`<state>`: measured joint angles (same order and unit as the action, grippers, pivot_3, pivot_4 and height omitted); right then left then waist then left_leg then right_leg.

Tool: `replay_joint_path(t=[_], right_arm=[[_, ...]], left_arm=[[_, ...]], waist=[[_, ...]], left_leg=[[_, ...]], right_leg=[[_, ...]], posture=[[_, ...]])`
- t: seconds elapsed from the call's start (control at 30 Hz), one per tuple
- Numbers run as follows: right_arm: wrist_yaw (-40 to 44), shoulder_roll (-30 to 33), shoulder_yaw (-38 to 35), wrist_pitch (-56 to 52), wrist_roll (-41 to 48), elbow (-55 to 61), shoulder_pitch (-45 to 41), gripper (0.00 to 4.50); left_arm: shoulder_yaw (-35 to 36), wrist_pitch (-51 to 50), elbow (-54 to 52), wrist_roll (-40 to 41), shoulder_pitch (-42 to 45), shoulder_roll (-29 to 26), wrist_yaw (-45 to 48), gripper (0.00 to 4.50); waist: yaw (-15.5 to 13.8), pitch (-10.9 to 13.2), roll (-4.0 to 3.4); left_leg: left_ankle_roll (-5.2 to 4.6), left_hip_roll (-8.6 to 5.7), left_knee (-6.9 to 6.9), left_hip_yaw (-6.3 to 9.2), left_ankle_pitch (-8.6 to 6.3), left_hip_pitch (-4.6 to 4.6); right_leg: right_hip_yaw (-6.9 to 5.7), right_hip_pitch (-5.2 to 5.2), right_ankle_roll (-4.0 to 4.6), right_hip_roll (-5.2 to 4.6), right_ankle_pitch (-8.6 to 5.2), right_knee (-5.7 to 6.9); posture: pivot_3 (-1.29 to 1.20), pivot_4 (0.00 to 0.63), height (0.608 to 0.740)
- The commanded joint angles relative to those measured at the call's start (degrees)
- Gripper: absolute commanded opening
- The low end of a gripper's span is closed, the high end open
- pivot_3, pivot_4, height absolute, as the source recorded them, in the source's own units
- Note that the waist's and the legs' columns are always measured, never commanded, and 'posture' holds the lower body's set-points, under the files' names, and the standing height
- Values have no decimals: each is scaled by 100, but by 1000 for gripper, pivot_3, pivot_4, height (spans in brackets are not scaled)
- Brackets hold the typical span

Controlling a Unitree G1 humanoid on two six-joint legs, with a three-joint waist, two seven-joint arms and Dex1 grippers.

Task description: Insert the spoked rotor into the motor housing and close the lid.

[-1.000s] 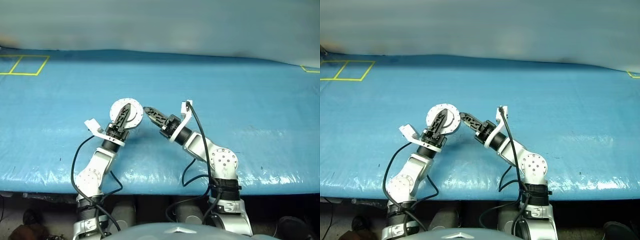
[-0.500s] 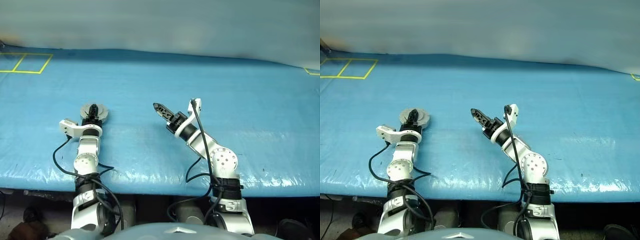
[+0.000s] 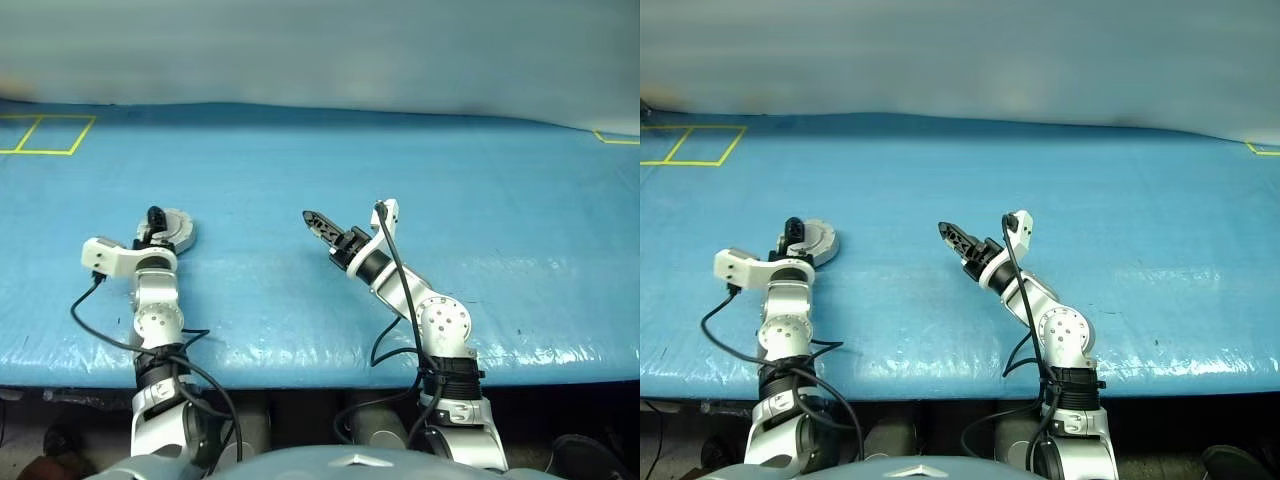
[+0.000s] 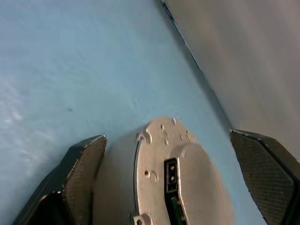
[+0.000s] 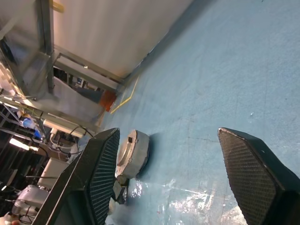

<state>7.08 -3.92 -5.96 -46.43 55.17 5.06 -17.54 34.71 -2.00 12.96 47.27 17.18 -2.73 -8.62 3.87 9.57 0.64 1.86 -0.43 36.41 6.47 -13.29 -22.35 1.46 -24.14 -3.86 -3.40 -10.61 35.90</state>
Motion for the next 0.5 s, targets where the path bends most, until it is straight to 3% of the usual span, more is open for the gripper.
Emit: replay_joint_path(t=[0.03, 0.13, 0.3, 0.4, 0.5], right_arm=[[45, 28, 12, -223, 92, 13, -128, 3517], [334, 266, 394, 157, -581, 155, -102, 3517], [727, 1025, 1273, 1901, -2669, 137, 26, 3517], [951, 1526, 1457, 2477, -3418, -26, 103, 3517], [1323, 2033, 1437, 2728, -3752, 27, 197, 3517]], left_arm=[[289, 605, -383, -424, -194, -72, -286, 4432], [189, 1272, -789, -854, -278, -76, 9, 4432], [-1061, 1591, -1490, -1721, -437, -379, 1445, 4432], [-1970, 1376, -1830, -1871, -486, -689, 2514, 4432], [-3130, 577, -2077, -2198, -741, -1424, 3695, 4432]], waist=[[-29, 0, 0], [-77, 0, 8], [-229, 0, 12], [-246, 0, 12], [-198, 1, 8]], left_leg=[[0, 0, 1, 0, 0, 0], [0, -2, 14, 4, 0, -12], [0, -13, 49, 9, 0, -28], [0, -14, 61, 8, -1, -21], [-1, -13, 60, 6, -2, -16]], right_leg=[[0, 1, 1, 0, -1, 0], [-1, 1, 16, 0, -9, -3], [-3, 11, 7, -3, -4, -10], [-2, 27, 6, -3, -3, -13], [0, 27, 6, -4, -3, -12]], posture=[[0, 150, 740], [0, 150, 740], [0, 150, 740], [0, 150, 740], [0, 150, 740]])
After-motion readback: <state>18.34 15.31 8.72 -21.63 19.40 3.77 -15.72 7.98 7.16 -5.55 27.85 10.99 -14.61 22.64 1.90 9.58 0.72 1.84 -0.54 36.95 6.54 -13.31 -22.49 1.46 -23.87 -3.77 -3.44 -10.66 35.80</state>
